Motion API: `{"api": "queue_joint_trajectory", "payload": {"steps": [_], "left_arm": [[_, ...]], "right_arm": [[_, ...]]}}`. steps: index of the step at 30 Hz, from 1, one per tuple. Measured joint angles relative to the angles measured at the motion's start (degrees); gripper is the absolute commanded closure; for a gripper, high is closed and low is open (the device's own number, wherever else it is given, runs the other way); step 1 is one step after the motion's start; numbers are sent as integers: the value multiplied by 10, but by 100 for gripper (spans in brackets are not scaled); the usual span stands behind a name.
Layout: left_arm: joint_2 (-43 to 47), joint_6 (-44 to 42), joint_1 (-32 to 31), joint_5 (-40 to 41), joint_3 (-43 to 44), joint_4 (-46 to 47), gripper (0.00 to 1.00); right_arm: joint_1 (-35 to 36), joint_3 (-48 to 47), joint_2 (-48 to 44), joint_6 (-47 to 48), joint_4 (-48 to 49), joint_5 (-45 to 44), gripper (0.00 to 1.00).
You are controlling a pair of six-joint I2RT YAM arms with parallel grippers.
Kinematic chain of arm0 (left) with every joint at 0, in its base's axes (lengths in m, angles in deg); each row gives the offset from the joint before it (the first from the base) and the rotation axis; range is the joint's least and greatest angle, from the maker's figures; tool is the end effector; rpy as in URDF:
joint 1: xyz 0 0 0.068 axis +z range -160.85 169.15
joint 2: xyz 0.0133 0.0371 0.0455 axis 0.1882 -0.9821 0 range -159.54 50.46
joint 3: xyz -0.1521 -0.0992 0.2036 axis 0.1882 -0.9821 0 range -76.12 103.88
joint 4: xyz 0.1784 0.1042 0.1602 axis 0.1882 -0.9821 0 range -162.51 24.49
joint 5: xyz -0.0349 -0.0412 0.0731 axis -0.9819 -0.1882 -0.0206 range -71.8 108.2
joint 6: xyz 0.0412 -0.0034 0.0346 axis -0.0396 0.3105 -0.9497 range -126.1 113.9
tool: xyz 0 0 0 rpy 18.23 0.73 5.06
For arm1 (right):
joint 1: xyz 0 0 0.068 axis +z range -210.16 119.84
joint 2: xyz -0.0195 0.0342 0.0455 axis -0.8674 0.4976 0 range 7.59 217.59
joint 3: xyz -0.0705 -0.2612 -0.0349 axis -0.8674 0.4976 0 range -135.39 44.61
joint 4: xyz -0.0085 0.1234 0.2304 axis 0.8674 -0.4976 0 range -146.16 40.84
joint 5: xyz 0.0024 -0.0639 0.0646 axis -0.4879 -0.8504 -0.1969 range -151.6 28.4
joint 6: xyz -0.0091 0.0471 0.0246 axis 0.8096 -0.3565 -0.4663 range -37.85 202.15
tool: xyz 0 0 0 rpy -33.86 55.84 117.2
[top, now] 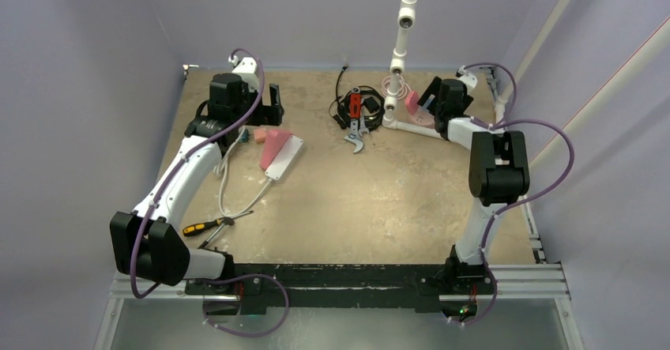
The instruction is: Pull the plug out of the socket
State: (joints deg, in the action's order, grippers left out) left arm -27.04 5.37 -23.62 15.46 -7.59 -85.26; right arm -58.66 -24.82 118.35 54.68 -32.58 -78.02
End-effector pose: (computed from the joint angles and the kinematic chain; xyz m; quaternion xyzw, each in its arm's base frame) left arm 0.3022 -0.0702 0.3398 0.0220 0.8599 -0.1271 0.4939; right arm 0.4355 0.0013 0.1982 0.2623 0.7950 0.0170 0.5467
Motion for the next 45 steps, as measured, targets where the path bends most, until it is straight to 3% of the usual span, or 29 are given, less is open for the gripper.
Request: {"api": "queue_joint_trajectory", "payload": {"steps": [25, 34, 37, 40, 45], "left_arm": [[0, 0, 0, -3, 0, 0, 1], [0, 0, 0, -6, 0, 0, 1], [0, 0, 0, -7, 0, 0, 1], [0, 0, 0, -9, 0, 0, 1], [0, 0, 0, -11, 0, 0, 1]], "right_arm": [[4, -37, 50, 12, -6, 9, 13], [12, -54, 74, 11, -12, 7, 42], [14, -57, 74, 10, -15, 6, 58], [14, -59, 74, 14, -16, 5, 81], [14, -67, 74, 15, -28, 4, 100]]}}
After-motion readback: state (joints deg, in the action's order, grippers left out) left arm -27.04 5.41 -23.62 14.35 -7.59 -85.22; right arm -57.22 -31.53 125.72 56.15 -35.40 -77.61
